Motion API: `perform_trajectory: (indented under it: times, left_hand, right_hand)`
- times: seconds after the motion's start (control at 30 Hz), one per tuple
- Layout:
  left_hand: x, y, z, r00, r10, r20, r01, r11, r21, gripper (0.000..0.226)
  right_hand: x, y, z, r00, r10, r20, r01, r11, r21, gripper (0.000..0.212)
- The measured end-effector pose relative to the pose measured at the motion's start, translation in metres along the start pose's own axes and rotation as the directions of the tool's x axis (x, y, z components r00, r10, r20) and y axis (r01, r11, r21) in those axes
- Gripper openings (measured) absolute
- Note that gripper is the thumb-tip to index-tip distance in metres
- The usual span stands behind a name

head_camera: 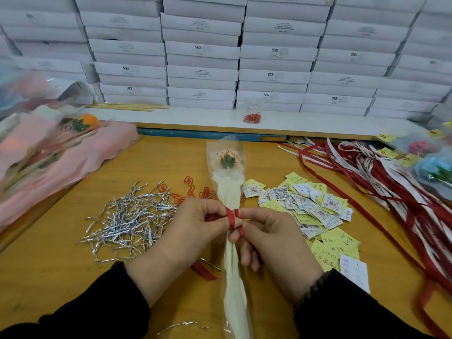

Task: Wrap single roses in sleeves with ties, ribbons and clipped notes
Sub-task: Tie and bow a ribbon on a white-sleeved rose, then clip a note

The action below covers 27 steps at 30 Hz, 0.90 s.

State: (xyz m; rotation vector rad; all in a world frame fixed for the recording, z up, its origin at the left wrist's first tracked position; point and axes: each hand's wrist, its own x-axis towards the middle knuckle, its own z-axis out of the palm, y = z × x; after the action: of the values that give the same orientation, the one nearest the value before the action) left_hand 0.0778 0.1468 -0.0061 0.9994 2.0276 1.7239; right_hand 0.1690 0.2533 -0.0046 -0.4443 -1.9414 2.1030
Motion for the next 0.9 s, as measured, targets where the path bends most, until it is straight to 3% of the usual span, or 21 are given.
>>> perform_trajectory:
  times: [0.13, 0.3, 0.43, 0.67, 0.9]
  left_hand:
    - [0.0003, 0.0042, -0.0032, 0.992, -0.083, 0.099, 0.091, 0.993, -0.078, 0.019]
    - [-0.0018, 0.0077, -0.0062, 0.973, -0.193, 0.125, 0.212, 0.963, -0.163, 0.014]
    - [-0.0012, 0.0051, -0.0078, 0.959, -0.254, 0.123, 0.276, 0.936, -0.218, 0.025]
    - [-0.0016, 0.0076, -0.0083, 0.943, -0.302, 0.142, 0.329, 0.916, -0.230, 0.022]
    - [-0.0026, 0.0098, -0.0076, 0.927, -0.337, 0.168, 0.370, 0.897, -0.243, 0.022]
  right_hand:
    - [-0.0019, 0.0014, 0.0001, 0.997, -0.079, 0.003, 0.077, 0.967, -0.241, 0.023]
    - [-0.0014, 0.0029, -0.0051, 0.965, -0.261, 0.005, 0.231, 0.843, -0.487, 0.021]
    - [-0.0008, 0.0028, -0.0032, 0.963, -0.268, -0.012, 0.237, 0.871, -0.430, 0.024]
    - [0.0003, 0.0070, -0.0011, 0.961, -0.267, -0.064, 0.235, 0.919, -0.316, 0.034]
    - [-0.0010, 0.0095, -0.0013, 0.926, -0.377, -0.038, 0.337, 0.866, -0.370, 0.029]
